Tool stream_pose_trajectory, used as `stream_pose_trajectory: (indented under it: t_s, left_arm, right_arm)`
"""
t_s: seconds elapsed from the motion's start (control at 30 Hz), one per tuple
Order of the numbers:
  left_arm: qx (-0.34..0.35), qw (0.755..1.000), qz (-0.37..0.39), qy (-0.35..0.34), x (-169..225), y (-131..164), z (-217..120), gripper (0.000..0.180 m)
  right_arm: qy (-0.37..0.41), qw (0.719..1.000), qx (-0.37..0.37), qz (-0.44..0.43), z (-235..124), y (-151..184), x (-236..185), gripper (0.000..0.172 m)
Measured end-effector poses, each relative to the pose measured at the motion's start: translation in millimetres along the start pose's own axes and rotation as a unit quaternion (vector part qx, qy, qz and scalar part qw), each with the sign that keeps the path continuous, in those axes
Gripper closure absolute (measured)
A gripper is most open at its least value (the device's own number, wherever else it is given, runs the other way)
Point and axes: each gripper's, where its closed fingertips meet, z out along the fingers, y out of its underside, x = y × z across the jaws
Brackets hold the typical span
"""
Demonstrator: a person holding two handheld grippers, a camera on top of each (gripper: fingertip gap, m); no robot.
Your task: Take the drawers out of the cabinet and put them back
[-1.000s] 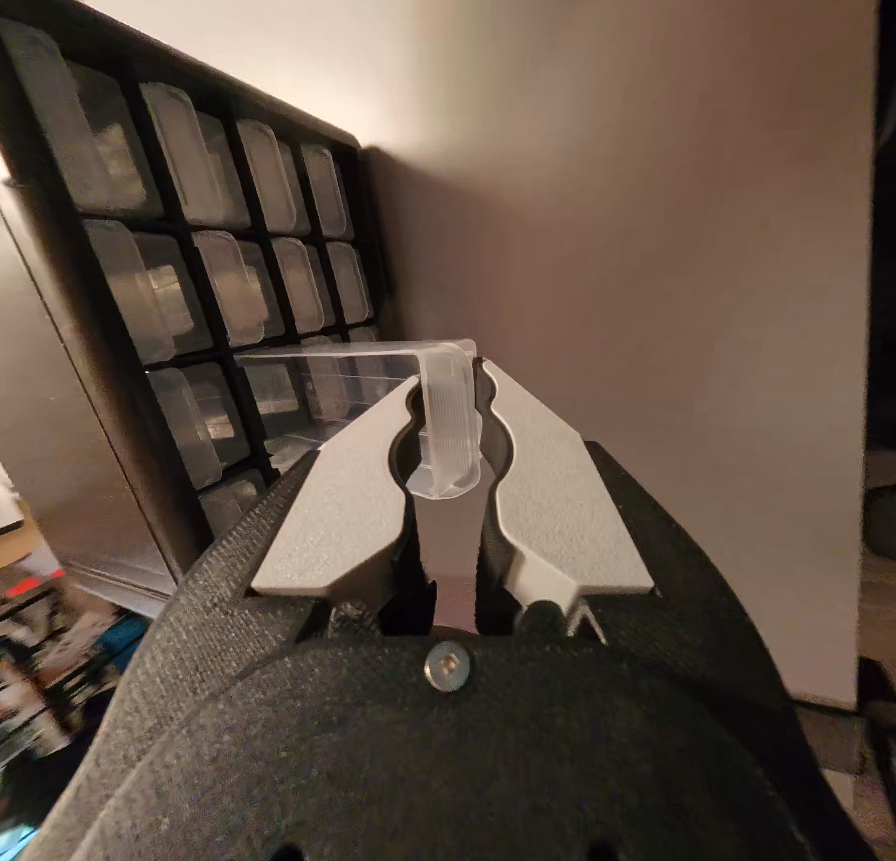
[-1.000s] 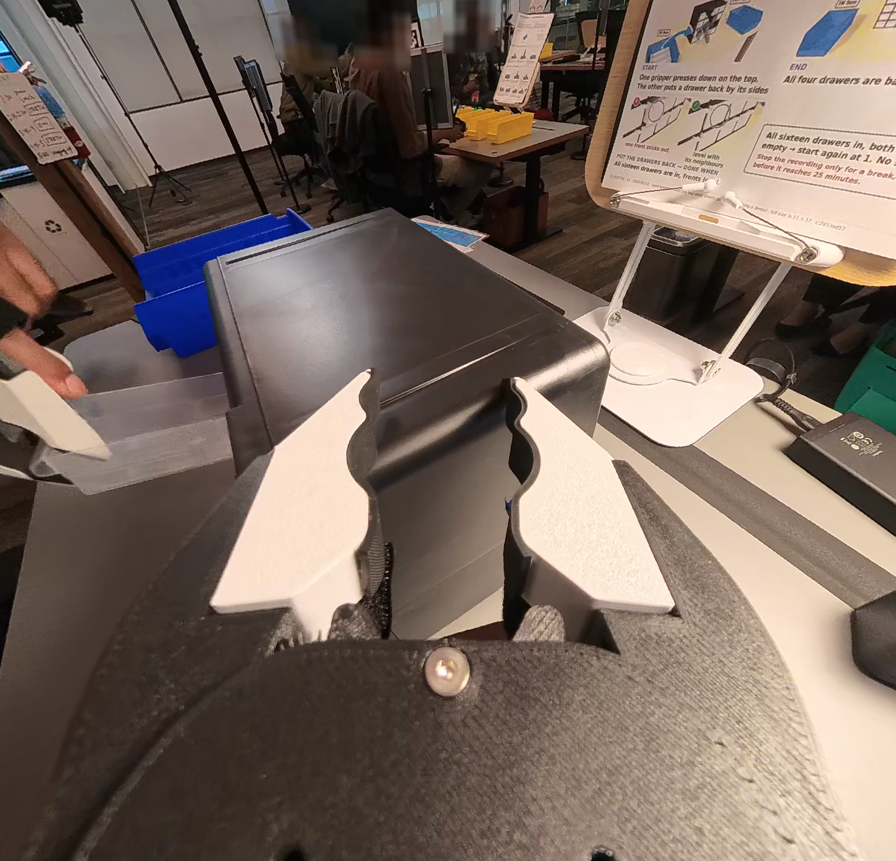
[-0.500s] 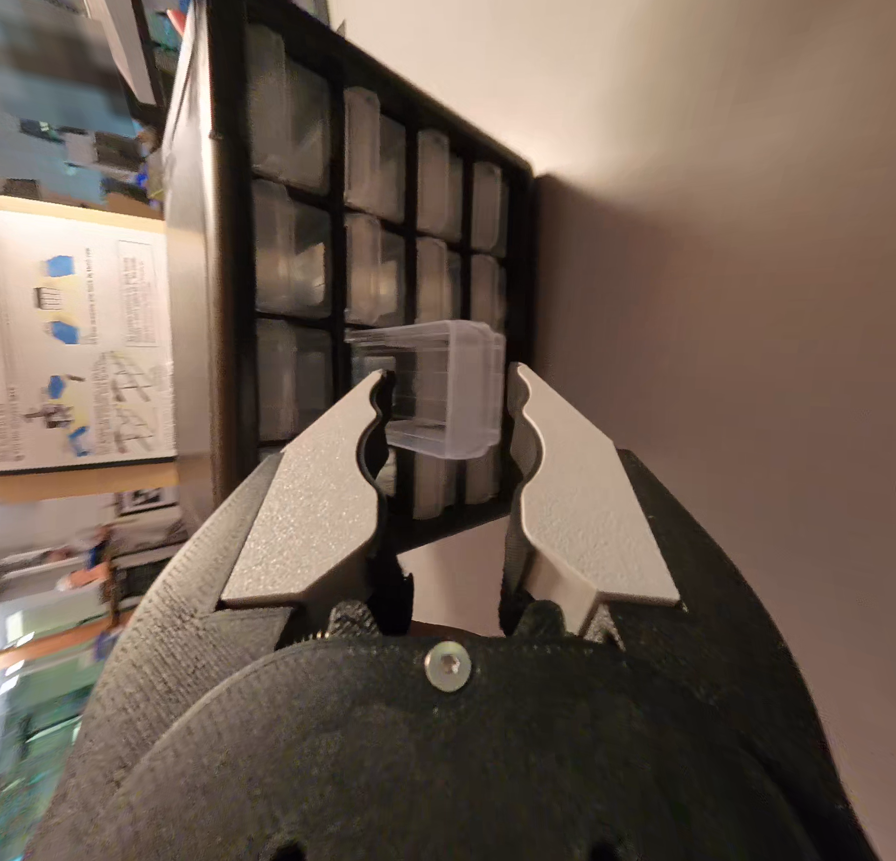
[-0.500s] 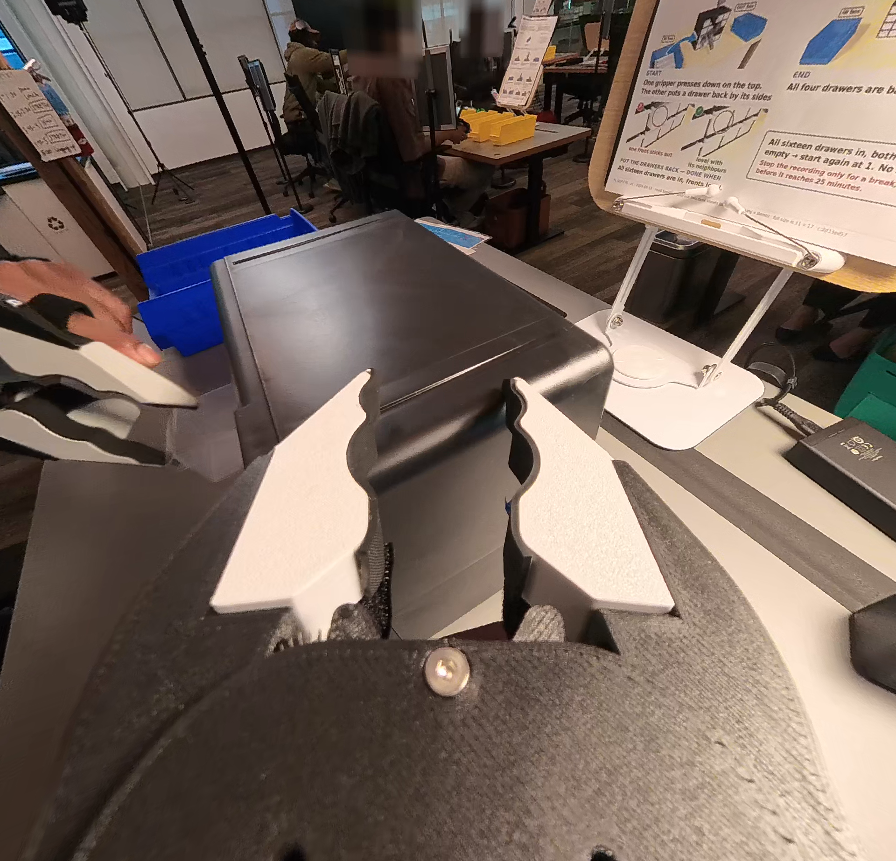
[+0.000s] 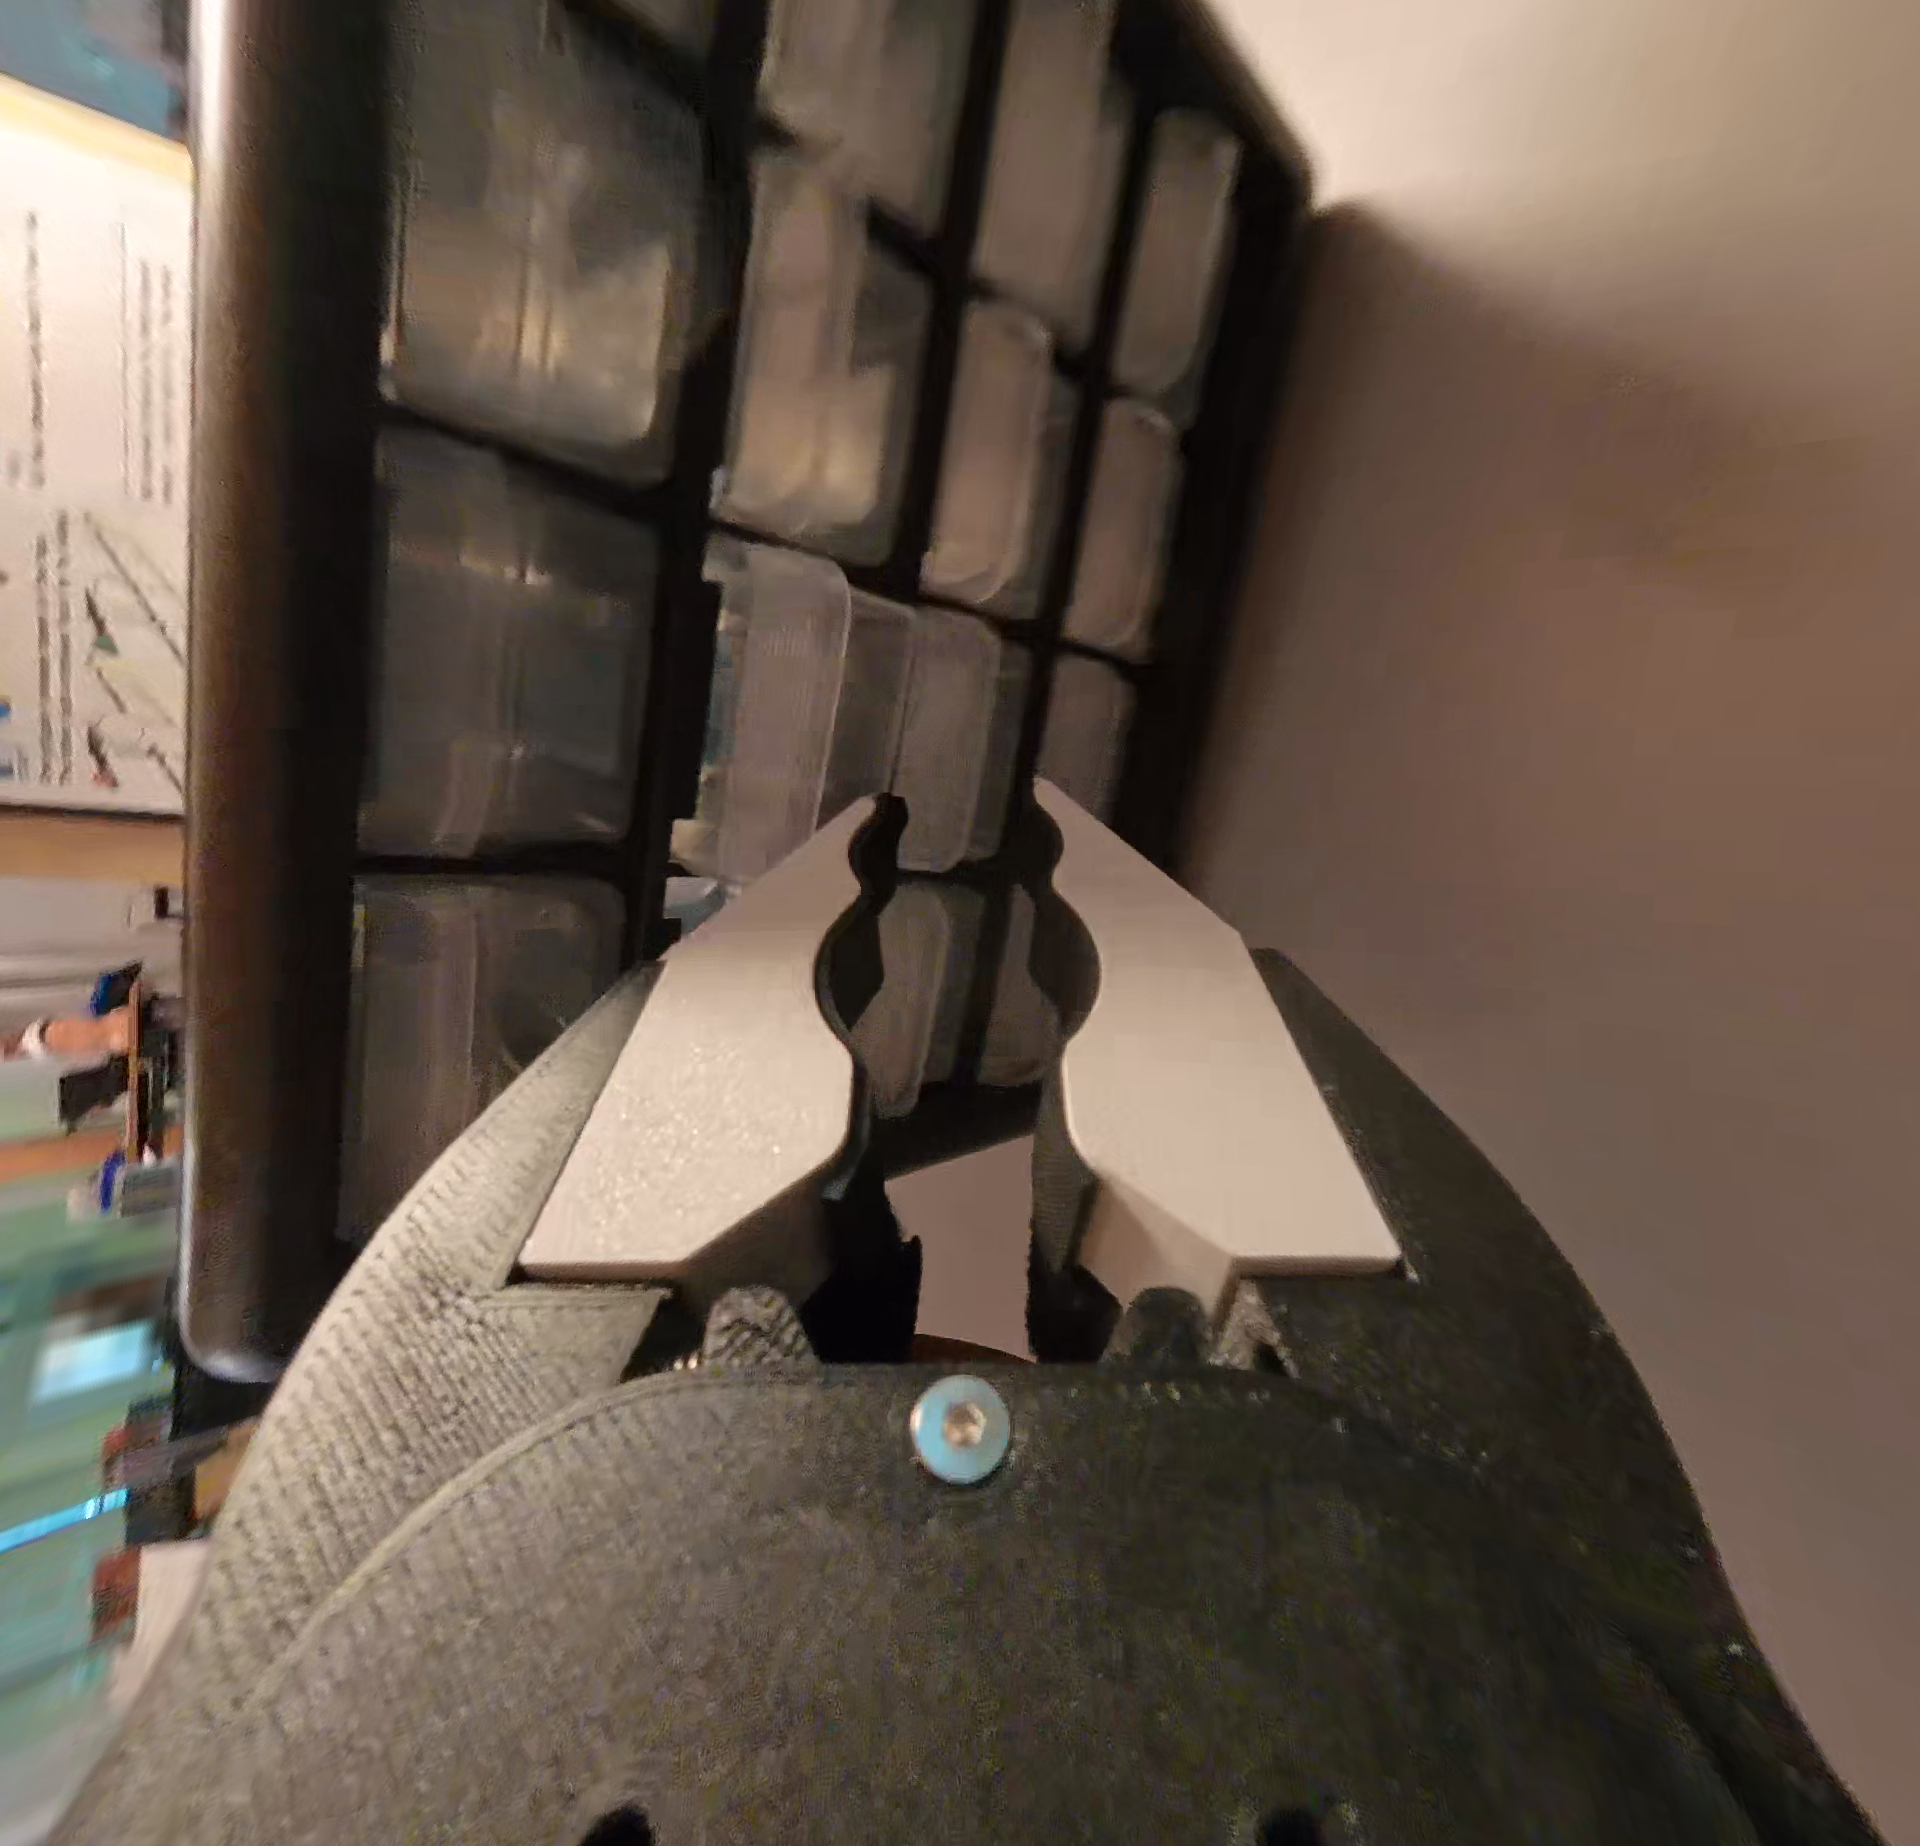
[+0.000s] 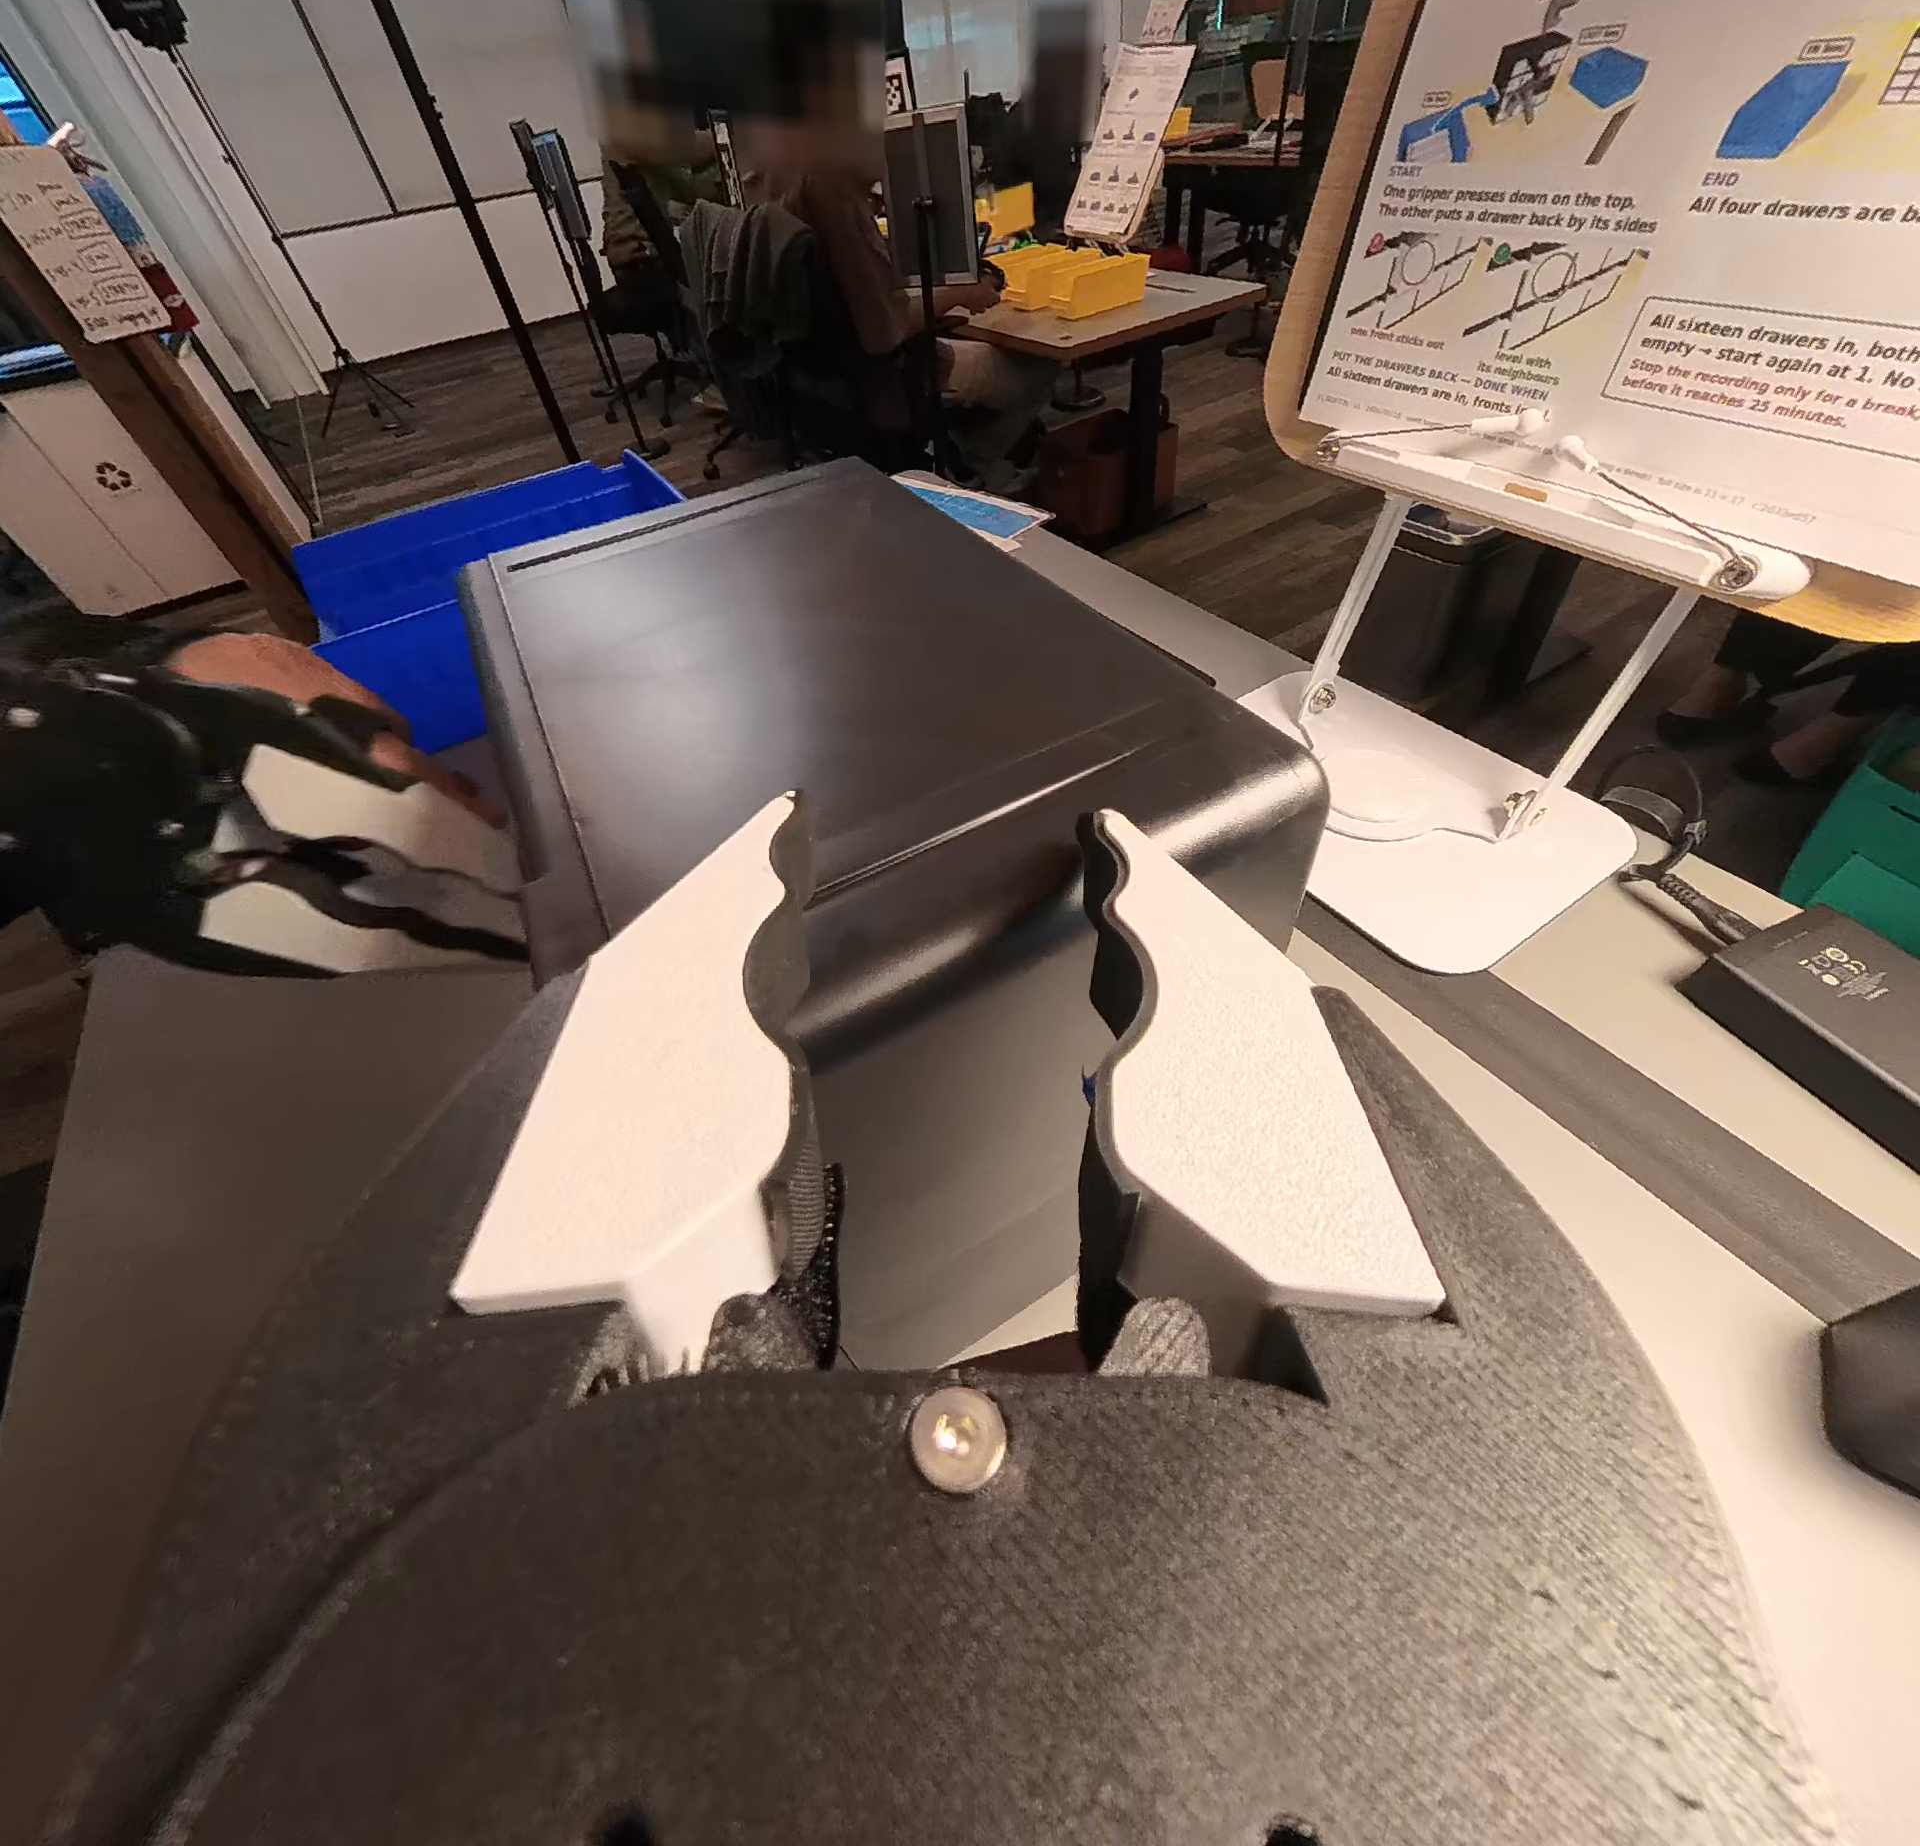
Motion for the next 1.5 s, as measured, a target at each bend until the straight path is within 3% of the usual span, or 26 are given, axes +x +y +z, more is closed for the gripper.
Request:
stream_pose_trajectory:
  t_s: [0.3,0.4,0.53,0.63,0.7,0.8,1.0,1.13,1.23,1.5]
  left_arm:
    - [0.025,0.996,-0.076,-0.028,-10,0,20,0.157]
    - [0.040,0.993,-0.112,-0.004,-3,-5,19,0.142]
    - [0.074,0.990,-0.108,0.044,14,-10,-2,0.141]
    - [0.087,0.987,-0.129,0.040,9,5,-29,0.141]
    - [0.078,0.985,-0.155,0.015,-6,31,-48,0.141]
    - [0.031,0.979,-0.195,-0.050,-40,96,-79,0.141]
    - [-0.128,0.940,-0.274,-0.160,-95,276,-148,0.141]
    - [-0.215,0.910,-0.306,-0.180,-99,374,-167,0.140]
    - [-0.260,0.905,-0.301,-0.150,-89,414,-157,0.136]
    - [-0.314,0.909,-0.264,-0.076,-86,461,-106,0.134]
  right_arm:
    - [0.004,1.000,0.007,0.005,-4,-2,6,0.118]
    - [0.006,1.000,0.004,0.005,-3,0,7,0.117]
    - [0.007,1.000,0.003,0.001,-3,0,5,0.118]
    - [0.007,1.000,0.004,0.002,-3,-1,6,0.118]
    - [0.008,1.000,0.004,0.003,-3,0,8,0.118]
    - [0.007,1.000,0.003,0.006,-2,1,9,0.118]
    - [0.003,1.000,0.001,0.000,-1,1,3,0.118]
    - [0.004,1.000,0.000,-0.001,-1,1,4,0.118]
    - [0.008,1.000,-0.002,-0.001,-2,2,6,0.118]
    - [0.016,1.000,-0.009,0.003,-1,7,14,0.118]
